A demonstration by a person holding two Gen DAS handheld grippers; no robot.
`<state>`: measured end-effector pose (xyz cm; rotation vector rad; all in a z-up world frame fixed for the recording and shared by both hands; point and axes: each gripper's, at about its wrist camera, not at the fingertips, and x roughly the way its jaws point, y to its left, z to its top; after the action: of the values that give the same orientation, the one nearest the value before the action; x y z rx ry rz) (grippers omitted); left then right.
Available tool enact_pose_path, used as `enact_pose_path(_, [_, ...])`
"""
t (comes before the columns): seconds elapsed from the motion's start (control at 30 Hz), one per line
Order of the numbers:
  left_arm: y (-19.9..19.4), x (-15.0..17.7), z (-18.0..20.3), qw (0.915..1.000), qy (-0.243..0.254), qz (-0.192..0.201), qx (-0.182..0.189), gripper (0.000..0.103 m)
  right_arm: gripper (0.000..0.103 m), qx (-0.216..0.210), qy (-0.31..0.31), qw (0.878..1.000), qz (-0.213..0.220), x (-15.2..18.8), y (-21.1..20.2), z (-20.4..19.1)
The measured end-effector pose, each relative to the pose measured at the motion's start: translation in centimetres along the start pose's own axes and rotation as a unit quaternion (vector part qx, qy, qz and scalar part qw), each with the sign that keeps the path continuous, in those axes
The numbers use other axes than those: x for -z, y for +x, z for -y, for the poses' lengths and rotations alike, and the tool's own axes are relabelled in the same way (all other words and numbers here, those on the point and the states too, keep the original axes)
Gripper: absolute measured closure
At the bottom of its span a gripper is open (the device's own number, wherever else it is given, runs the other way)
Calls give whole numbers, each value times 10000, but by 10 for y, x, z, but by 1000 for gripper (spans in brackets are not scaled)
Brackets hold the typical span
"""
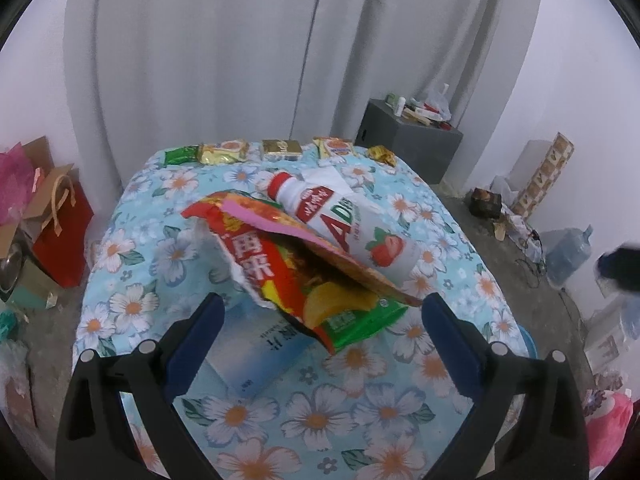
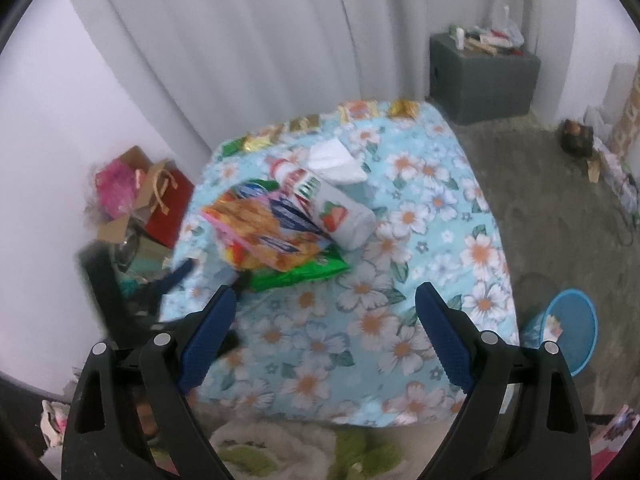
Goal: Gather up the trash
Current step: 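Grasp another white tissue on the bed with the left tool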
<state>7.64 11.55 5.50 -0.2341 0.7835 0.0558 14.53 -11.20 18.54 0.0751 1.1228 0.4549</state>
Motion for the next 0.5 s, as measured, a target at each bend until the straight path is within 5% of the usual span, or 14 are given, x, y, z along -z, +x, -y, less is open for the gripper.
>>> enact_pose_path(0.3, [-26,-38,-17,9977,124,601,298,6,16,-259,1371,9899,-234,5,72,96])
enact_pose_path(0.5, [-12,-91,-11,9934,309,474,996,6,16,-251,1162,9928,117,-23,92,112])
